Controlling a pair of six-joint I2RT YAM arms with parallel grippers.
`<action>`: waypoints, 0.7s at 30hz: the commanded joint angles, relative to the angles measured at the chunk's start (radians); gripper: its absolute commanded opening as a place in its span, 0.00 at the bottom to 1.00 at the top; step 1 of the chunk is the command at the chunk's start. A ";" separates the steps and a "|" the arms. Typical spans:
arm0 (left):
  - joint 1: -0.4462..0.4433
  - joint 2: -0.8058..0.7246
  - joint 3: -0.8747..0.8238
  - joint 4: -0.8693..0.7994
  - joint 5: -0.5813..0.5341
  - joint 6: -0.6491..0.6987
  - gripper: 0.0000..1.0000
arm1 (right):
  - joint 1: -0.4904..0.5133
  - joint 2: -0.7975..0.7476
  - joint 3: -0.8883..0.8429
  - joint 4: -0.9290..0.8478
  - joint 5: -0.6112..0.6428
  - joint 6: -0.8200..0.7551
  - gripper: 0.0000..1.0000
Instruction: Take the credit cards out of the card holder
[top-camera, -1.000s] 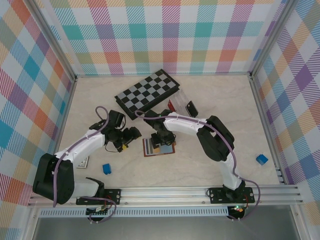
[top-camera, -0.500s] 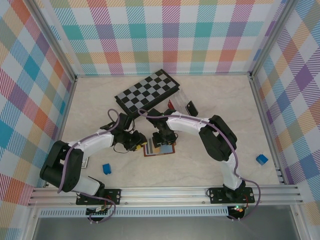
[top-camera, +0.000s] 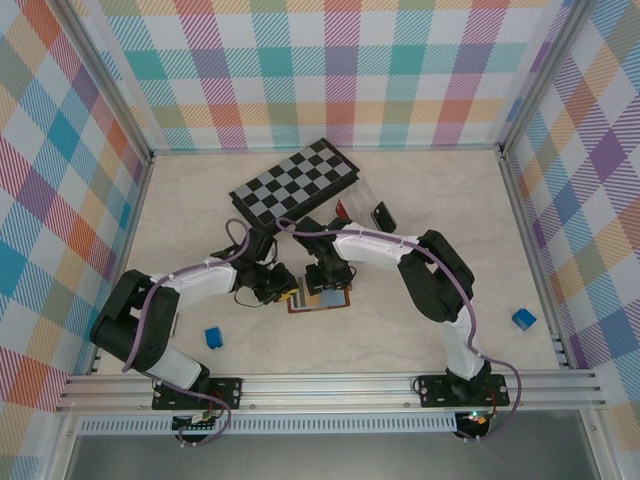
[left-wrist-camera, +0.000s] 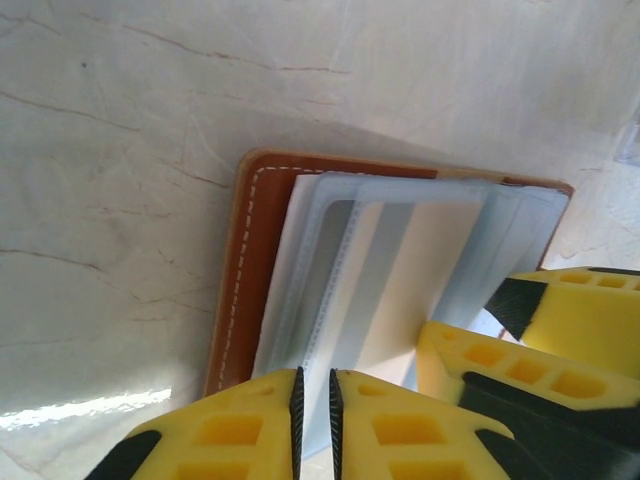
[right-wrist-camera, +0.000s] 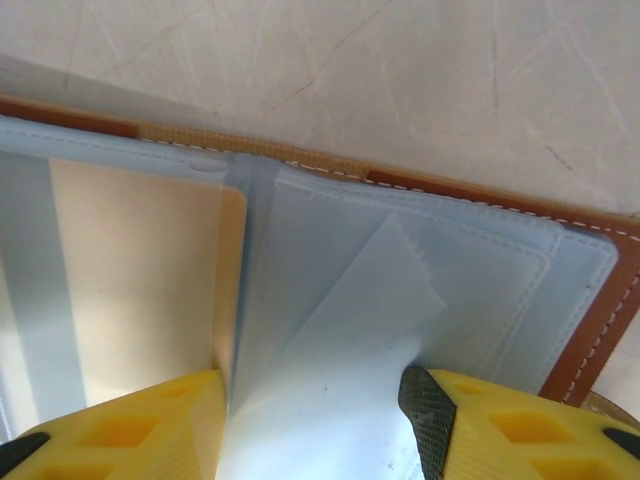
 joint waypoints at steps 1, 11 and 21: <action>-0.013 0.019 0.028 0.000 -0.002 0.019 0.16 | 0.002 0.058 -0.038 -0.022 -0.045 -0.003 0.53; -0.017 0.056 0.024 0.021 0.035 0.046 0.20 | 0.002 0.062 -0.042 -0.016 -0.059 -0.009 0.52; -0.020 0.070 0.027 0.044 0.064 0.075 0.22 | 0.002 0.060 -0.053 0.011 -0.099 -0.028 0.49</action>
